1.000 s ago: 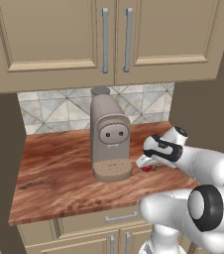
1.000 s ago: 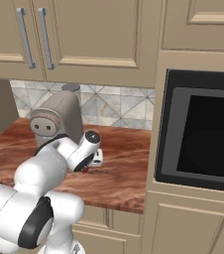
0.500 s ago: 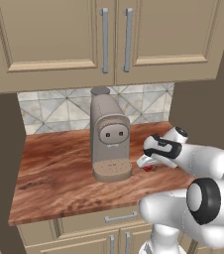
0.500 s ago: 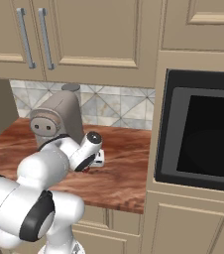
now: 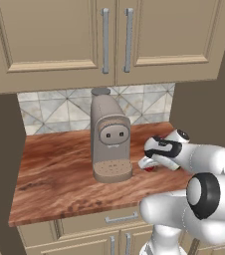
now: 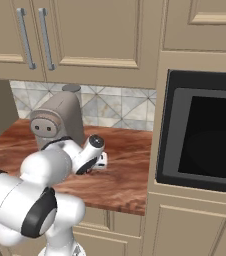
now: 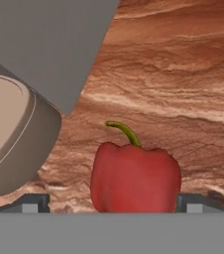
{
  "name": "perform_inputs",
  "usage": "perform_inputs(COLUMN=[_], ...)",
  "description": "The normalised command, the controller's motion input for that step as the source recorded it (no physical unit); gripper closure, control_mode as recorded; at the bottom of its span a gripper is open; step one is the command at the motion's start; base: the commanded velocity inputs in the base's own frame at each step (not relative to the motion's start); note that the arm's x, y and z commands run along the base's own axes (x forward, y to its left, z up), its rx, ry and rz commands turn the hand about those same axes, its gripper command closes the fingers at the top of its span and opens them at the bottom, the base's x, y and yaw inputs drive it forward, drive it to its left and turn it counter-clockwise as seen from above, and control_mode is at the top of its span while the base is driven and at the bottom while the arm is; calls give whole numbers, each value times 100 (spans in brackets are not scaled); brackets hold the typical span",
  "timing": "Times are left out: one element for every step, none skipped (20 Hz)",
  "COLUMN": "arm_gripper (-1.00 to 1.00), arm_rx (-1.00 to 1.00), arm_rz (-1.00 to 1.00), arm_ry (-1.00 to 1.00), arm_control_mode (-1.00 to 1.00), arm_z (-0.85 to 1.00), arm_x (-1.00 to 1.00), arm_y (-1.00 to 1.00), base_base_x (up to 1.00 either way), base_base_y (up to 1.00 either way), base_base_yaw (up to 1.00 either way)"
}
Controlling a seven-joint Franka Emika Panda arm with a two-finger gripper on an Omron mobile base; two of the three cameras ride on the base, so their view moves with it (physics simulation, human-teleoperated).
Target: Place the liquor and beer on the top shelf of the fridge to keep them out of children's reach, and place the bell pepper on lower shelves for easy access.
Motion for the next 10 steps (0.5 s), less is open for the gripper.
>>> perform_inputs(arm_gripper=[-100,-100,-100,-100,-100,-100,-100,-100,-100,-100], arm_rx=[0,0,0,0,0,0,0,0,0,0], arm_rz=[0,0,0,0,0,0,0,0,0,0], arm_ry=[-4,-4,-5,-5,-5,-5,-5,-5,-5,-5], arm_control_mode=[-100,-100,-100,-100,-100,-100,-100,-100,-100,-100], arm_z=[-20,-19,-19,-19,-18,-17,-16,-16,-16,-16], arm_x=[0,0,0,0,0,0,0,0,0,0], arm_y=[-8,-4,-1,0,0,0,0,0,0,0], base_base_x=[0,0,0,0,0,0,0,0,0,0], base_base_y=[0,0,0,0,0,0,0,0,0,0], base_base_yaw=[0,0,0,0,0,0,0,0,0,0])
